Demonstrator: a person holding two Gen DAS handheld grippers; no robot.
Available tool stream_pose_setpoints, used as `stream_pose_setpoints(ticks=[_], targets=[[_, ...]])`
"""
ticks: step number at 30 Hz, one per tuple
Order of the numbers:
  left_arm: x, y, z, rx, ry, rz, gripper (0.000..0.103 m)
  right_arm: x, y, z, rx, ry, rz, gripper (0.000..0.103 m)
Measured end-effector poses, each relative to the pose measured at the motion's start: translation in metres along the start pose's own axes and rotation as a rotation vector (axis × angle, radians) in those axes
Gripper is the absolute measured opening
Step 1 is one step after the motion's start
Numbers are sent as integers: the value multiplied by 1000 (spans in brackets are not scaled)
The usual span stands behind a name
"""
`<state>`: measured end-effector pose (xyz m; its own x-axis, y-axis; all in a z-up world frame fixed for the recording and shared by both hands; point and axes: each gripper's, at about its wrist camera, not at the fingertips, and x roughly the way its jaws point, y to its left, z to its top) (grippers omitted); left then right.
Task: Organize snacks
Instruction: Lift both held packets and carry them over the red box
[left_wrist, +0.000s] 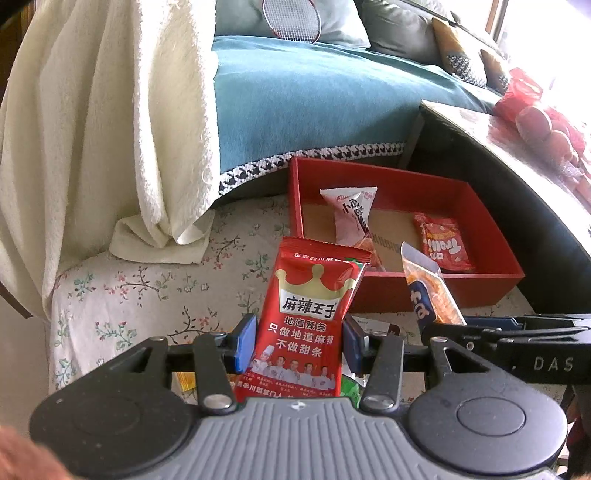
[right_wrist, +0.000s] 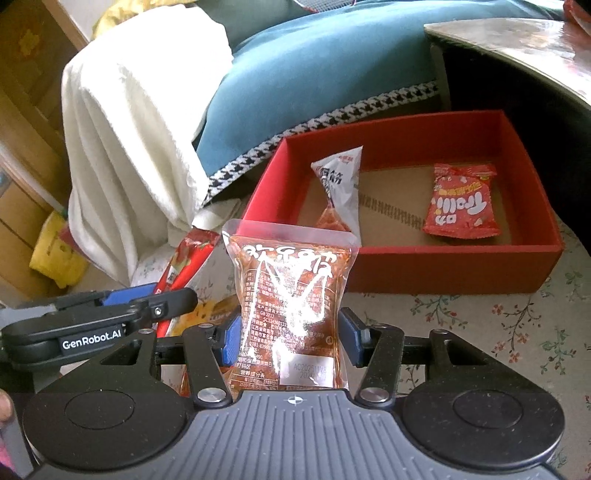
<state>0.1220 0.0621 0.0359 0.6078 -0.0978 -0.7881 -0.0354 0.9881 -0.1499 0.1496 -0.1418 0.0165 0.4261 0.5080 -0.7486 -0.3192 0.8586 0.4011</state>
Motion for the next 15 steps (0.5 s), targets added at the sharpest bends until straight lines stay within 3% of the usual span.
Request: stream_pose_setpoints(ticks=[15], targets=[[-1,-26,13,36,-42,-6,41,-19,-18,16,57,-80,-14,61]])
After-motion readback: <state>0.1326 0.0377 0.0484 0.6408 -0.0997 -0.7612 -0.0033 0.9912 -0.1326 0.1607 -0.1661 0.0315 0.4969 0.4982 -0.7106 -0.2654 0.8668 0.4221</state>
